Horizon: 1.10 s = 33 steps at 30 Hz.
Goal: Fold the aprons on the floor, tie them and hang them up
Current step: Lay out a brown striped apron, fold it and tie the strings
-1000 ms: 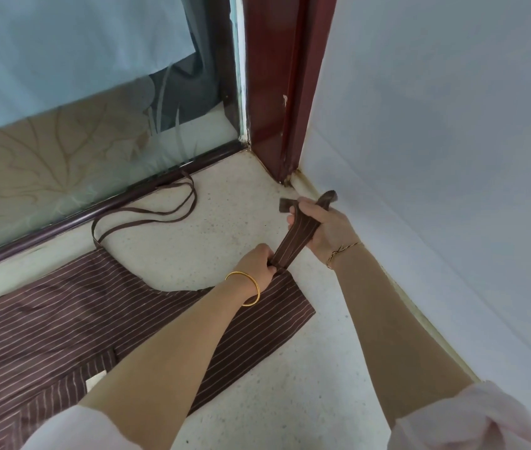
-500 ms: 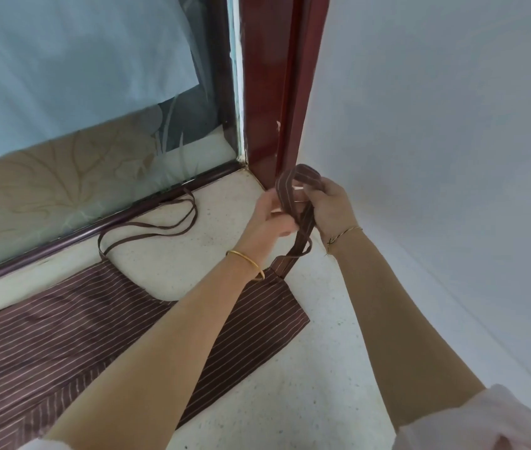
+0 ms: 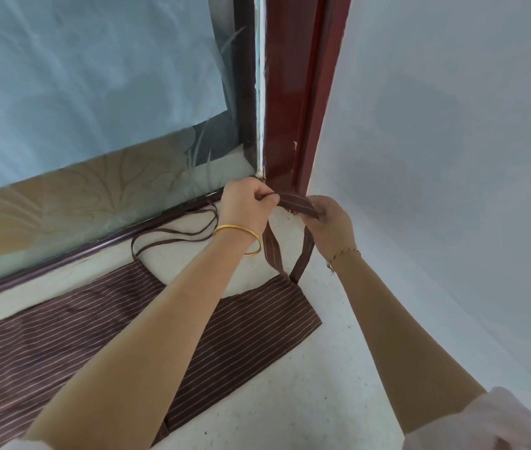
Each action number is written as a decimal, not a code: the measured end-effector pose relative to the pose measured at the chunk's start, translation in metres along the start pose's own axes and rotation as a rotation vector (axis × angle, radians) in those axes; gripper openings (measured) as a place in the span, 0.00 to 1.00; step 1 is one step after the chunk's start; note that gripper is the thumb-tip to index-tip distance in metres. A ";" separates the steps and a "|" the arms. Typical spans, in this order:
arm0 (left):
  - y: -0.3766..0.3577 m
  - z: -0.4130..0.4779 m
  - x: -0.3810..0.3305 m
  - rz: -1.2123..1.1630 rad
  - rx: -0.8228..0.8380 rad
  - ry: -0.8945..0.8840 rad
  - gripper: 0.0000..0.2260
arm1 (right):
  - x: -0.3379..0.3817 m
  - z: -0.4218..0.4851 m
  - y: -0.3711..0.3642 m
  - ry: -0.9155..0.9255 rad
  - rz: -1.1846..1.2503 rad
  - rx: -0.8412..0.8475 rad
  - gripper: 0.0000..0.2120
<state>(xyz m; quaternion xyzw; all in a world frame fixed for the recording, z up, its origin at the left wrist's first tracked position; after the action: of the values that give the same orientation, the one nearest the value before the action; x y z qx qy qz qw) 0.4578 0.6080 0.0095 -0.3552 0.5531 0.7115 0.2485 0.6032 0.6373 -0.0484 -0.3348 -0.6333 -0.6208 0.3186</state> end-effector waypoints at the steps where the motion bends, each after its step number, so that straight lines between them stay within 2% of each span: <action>1: 0.004 0.000 0.000 -0.003 0.025 0.036 0.05 | -0.004 -0.006 0.000 -0.007 0.009 -0.013 0.12; 6: 0.008 -0.002 0.001 -0.383 0.192 0.311 0.02 | -0.034 -0.040 -0.009 -0.200 0.123 0.037 0.27; 13: 0.004 -0.009 -0.012 -0.675 0.254 0.335 0.02 | -0.054 -0.061 -0.043 -0.229 0.063 0.346 0.45; 15: 0.008 -0.013 -0.019 -0.776 0.278 0.281 0.03 | -0.062 -0.065 -0.051 -0.258 0.024 0.298 0.47; 17: 0.014 -0.017 -0.018 -0.815 0.292 0.247 0.05 | -0.067 -0.067 -0.053 -0.264 -0.125 0.143 0.43; 19: 0.022 -0.024 -0.004 -0.757 0.319 0.250 0.09 | -0.067 -0.073 -0.056 -0.202 -0.282 0.020 0.36; 22: 0.034 -0.036 0.035 -0.618 0.409 0.301 0.07 | -0.067 -0.086 -0.067 -0.085 -0.319 -0.053 0.28; 24: 0.042 -0.050 0.072 -0.478 0.451 0.383 0.03 | -0.070 -0.095 -0.081 -0.014 -0.345 -0.021 0.25; 29: 0.046 -0.095 0.155 -0.073 0.595 0.596 0.10 | -0.086 -0.097 -0.102 -0.045 -0.410 0.115 0.23; 33: 0.038 -0.112 0.197 0.172 0.526 0.590 0.09 | -0.090 -0.095 -0.109 -0.092 -0.453 0.174 0.24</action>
<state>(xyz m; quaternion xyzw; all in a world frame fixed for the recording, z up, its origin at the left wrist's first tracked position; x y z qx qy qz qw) 0.3321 0.4819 -0.1363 -0.4209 0.7914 0.4316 0.1012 0.5646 0.5397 -0.1824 -0.1835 -0.7571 -0.6037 0.1696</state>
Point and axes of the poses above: each hand's wrist, its own z-axis towards the middle knuckle, its own y-axis out of the back of the hand, x = y × z, the point moved 3 cm from there along z, towards the middle knuckle, and after that the axes turned 3 degrees about -y, right-handed, at the moved point
